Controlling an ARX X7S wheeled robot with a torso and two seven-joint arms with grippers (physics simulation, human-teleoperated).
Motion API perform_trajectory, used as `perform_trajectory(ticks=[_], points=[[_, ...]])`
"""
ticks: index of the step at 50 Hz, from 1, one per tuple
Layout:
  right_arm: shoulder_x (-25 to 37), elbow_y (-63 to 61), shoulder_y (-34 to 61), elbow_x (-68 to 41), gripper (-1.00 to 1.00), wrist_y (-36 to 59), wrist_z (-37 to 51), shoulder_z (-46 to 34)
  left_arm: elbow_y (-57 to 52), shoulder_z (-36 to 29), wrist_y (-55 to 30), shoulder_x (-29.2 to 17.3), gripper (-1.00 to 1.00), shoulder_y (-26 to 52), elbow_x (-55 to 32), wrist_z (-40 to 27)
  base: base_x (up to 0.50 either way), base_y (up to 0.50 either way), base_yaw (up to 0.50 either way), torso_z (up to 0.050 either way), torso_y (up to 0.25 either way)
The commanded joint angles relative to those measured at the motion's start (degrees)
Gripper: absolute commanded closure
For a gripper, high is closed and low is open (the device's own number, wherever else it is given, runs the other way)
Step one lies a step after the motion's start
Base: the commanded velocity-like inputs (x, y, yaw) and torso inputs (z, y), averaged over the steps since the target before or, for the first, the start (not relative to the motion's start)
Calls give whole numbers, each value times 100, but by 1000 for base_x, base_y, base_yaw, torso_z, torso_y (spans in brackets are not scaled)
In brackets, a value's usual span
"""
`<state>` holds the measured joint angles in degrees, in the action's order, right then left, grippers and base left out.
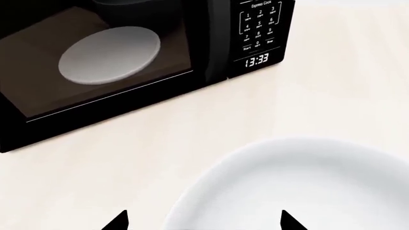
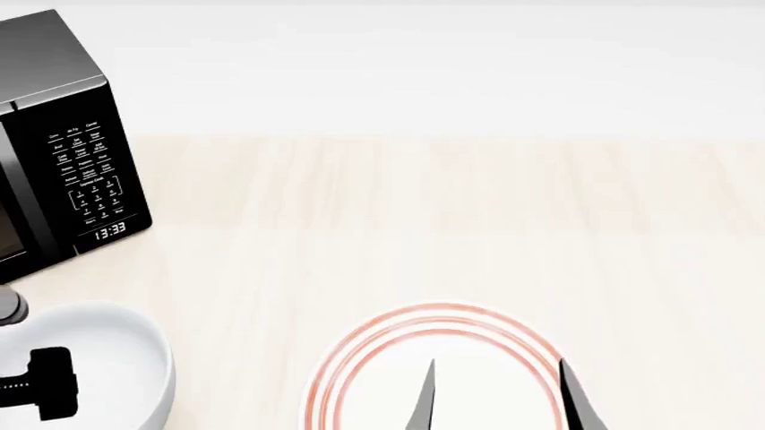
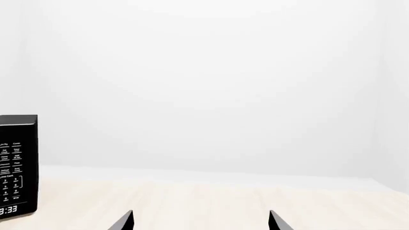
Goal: Pick up the white bowl and put it on the plate.
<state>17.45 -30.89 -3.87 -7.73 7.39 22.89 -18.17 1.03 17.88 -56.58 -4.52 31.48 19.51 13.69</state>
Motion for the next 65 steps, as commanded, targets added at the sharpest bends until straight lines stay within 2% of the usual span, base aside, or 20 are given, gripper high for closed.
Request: perform_trajectory(ticks=[1, 31, 32, 57, 65], points=[[-90, 35, -5, 104, -100, -51, -153, 92, 202, 203, 78, 60, -100, 0, -139, 25, 0, 0, 0, 0, 0], [-34, 62, 11, 79, -100, -80, -100, 29, 389, 171, 196, -22, -100, -42, -383, -193, 0, 0, 0, 0, 0], [-32, 62, 14, 77, -100, -78, -97, 30, 393, 173, 197, -24, 100, -42, -392, -200, 0, 0, 0, 0, 0], [0, 85, 35, 44, -100, -109, -46, -9, 310, 285, 141, 7, 100, -59, -674, -297, 0, 0, 0, 0, 0], [15, 84, 26, 50, -100, -116, -30, -34, -163, 298, -182, 56, 100, -20, -780, -234, 0, 0, 0, 0, 0]])
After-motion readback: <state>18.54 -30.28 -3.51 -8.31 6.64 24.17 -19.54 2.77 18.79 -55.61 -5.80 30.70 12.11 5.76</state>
